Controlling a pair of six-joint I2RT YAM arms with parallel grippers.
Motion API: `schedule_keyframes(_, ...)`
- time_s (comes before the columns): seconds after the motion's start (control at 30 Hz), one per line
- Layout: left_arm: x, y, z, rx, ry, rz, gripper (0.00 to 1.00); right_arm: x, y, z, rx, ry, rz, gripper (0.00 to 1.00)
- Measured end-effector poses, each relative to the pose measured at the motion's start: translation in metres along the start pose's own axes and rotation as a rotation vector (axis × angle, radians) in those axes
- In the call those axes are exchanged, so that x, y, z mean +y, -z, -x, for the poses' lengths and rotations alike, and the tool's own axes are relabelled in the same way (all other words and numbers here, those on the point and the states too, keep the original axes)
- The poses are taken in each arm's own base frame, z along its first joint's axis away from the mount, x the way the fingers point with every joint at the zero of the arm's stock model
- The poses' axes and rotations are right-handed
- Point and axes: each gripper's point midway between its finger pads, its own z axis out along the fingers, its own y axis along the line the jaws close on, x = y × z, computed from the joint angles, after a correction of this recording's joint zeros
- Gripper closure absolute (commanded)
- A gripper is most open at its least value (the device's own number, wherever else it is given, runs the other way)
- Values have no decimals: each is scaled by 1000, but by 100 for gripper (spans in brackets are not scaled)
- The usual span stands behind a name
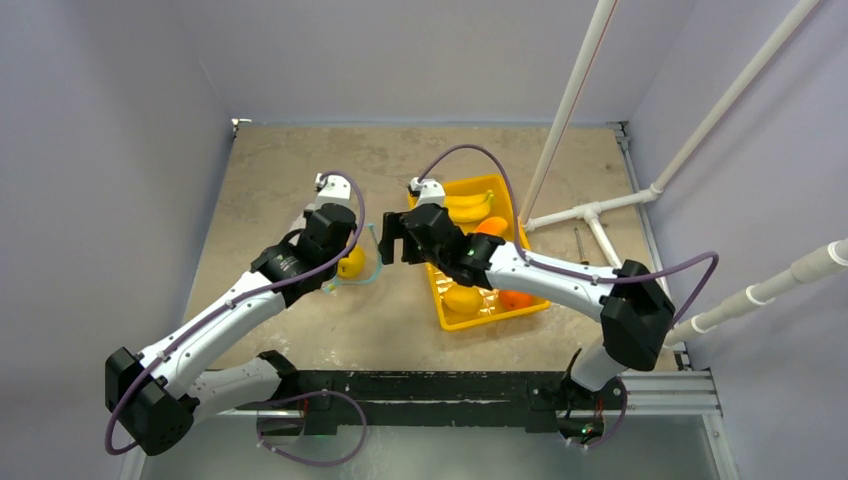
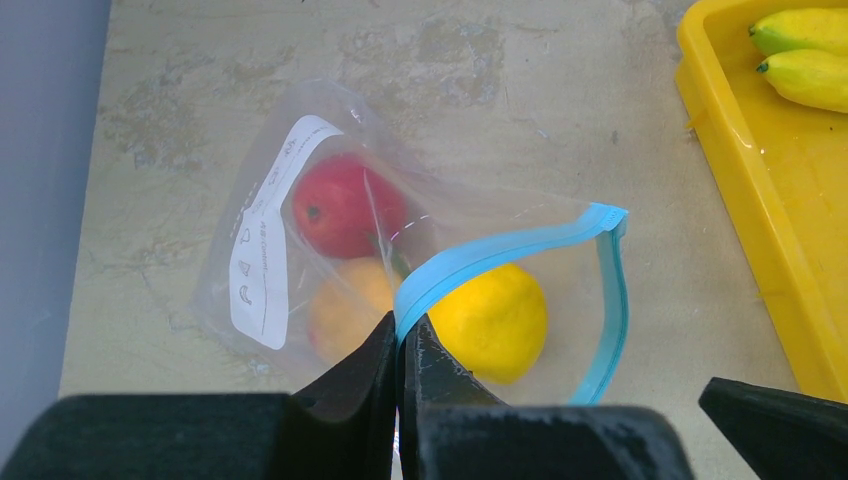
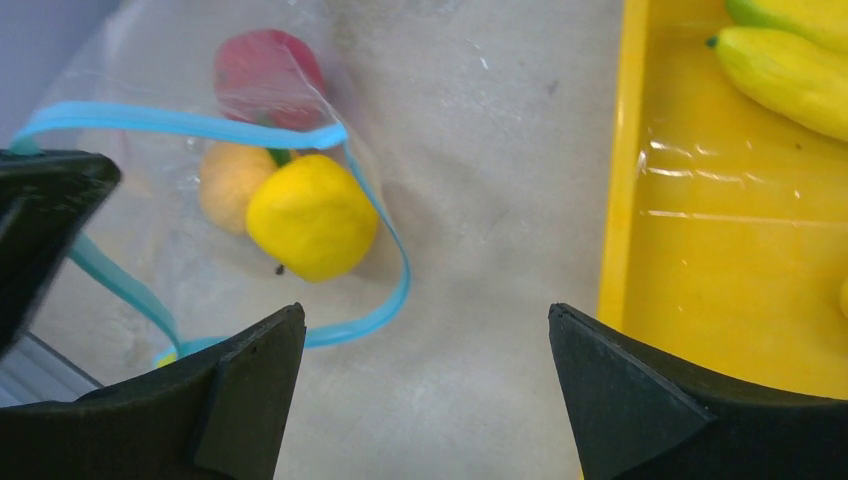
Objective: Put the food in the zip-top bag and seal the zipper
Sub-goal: Pick up the fake fruit from the bin.
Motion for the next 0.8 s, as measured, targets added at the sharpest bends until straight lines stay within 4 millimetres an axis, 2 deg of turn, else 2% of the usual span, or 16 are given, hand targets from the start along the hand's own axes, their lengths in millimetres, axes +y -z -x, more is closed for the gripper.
schedule_keyframes(0.23, -1, 0, 0, 1, 0, -3, 100, -32, 12, -23, 74, 1, -123, 7)
schedule_keyframes(0.37, -1, 0, 0, 1, 0, -4, 100, -51, 26, -41, 126, -17, -179, 7)
schedule_keyframes(0.67, -2, 0, -1, 4, 0, -14, 100, -70, 52, -54, 169, -106, -248, 5)
schedule_keyframes(0.8, -4, 0, -1, 6, 1, -24, 100, -86, 58, -68, 200, -148, -330, 4)
